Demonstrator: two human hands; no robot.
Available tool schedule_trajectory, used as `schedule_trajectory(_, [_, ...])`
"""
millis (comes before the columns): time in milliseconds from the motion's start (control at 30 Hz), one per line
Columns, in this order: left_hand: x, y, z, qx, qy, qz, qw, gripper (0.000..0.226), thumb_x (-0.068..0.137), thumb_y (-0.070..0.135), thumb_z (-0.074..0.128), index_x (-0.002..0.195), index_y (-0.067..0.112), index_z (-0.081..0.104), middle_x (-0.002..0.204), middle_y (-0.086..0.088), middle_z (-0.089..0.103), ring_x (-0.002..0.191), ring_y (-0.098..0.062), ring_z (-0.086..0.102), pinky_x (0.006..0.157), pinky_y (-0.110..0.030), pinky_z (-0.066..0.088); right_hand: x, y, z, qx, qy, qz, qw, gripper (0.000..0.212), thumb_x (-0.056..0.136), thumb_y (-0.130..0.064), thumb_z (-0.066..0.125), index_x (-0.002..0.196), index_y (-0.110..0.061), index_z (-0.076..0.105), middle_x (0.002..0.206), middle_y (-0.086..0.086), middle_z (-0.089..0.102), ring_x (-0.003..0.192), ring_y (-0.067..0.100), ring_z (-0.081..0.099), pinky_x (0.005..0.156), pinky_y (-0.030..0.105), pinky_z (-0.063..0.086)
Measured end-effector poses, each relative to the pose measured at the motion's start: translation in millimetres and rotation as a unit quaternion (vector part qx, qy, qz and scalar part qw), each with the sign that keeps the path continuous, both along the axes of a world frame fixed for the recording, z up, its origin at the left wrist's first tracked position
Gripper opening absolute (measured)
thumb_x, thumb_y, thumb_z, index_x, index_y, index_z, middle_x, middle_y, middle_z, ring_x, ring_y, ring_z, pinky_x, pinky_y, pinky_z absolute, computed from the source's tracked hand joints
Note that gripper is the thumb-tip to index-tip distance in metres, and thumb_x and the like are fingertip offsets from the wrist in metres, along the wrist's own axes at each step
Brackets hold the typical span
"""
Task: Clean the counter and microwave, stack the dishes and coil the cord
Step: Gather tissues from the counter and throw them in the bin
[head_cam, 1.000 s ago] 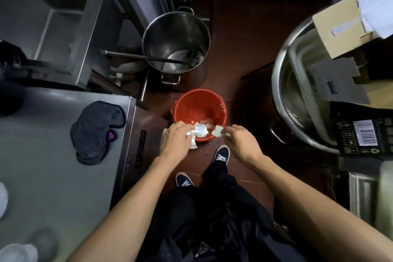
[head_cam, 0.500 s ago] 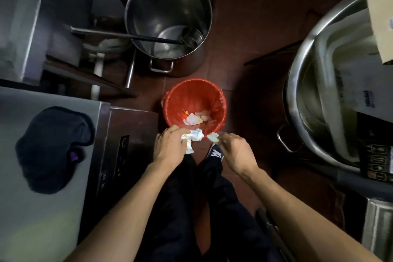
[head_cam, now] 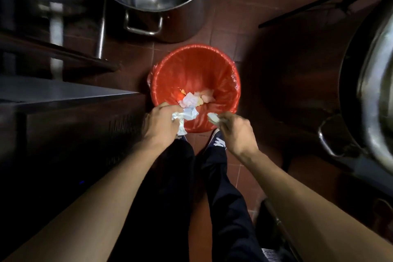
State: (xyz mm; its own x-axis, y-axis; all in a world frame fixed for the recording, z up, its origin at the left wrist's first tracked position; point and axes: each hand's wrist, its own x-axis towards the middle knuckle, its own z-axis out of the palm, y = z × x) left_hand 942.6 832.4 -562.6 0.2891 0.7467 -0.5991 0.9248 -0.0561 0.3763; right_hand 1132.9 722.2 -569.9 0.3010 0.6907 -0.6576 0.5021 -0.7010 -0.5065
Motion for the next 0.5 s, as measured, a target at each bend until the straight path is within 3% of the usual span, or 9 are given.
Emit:
schedule_trajectory(333, [2, 21, -106, -0.020, 0.000, -0.007, 1.000, 0.035, 0.089, 0.014, 0.066, 0.119, 0.031, 0.069, 0.115, 0.005, 0.063, 0.097, -0.024, 0.063, 0.084, -0.030, 0.051, -2, 26, -101, -0.025, 0.029, -0.066, 0.997, 0.023, 0.093, -0.013, 0.056, 0.107, -0.022, 0.071, 0.103, 0.003, 0.075, 0.096, 0.022, 0.071, 0.087, 0.041, 0.057])
schedule_trajectory(500, [6, 20, -132, -0.026, -0.018, -0.012, 0.999, 0.039, 0.089, 0.014, 0.065, 0.124, 0.030, 0.066, 0.117, 0.002, 0.064, 0.101, -0.024, 0.062, 0.089, -0.039, 0.053, -4, 29, -127, -0.044, 0.019, -0.071, 0.996, 0.030, 0.095, -0.014, 0.052, 0.121, -0.018, 0.066, 0.115, 0.011, 0.071, 0.104, 0.025, 0.068, 0.094, 0.039, 0.054])
